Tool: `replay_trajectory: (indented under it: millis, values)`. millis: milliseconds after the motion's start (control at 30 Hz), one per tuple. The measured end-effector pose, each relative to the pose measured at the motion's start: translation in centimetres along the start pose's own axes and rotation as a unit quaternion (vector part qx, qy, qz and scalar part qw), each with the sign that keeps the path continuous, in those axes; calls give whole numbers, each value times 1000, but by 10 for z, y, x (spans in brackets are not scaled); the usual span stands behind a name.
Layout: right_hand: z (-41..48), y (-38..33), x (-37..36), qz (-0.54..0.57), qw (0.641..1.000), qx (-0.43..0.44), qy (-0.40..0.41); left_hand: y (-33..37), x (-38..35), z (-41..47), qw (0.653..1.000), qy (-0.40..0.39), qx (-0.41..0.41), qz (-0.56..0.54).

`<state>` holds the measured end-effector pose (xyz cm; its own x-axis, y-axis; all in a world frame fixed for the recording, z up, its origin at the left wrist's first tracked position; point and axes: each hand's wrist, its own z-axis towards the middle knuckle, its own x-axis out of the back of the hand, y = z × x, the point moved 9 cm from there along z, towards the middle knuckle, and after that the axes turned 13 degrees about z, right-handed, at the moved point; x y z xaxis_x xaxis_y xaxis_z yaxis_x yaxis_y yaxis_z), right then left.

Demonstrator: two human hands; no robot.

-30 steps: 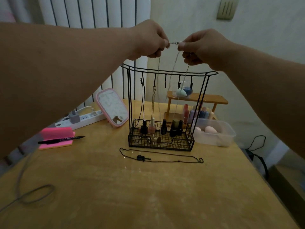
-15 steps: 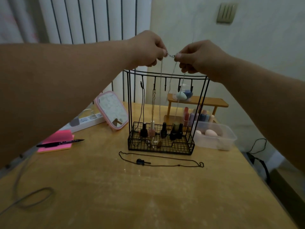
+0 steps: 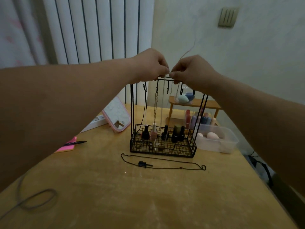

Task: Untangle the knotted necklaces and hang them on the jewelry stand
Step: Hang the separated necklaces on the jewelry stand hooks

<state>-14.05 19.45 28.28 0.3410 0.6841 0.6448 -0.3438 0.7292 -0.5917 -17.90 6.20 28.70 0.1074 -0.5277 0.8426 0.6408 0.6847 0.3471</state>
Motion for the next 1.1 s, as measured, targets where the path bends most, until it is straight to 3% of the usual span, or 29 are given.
replay_trajectory:
  millis: [300, 667, 800, 967, 1100]
  values:
    - [-10, 5, -17, -123, 992, 20, 1, -1, -25, -1, 991, -16, -30, 131]
    - [-29, 7, -32, -260, 964, 54, -1, 8, -36, -5, 944, 13, -69, 322]
    - [-35, 8, -30, -231, 971, 67, 7, 10, -34, -10, 942, 6, -84, 325]
    - [-54, -2, -4, -192, 967, 118, 121, 14, -24, -24, 949, 45, -103, 294]
    - [-95, 7, -2, -84, 981, 103, 144, 7, -14, -55, 972, 113, -101, 180]
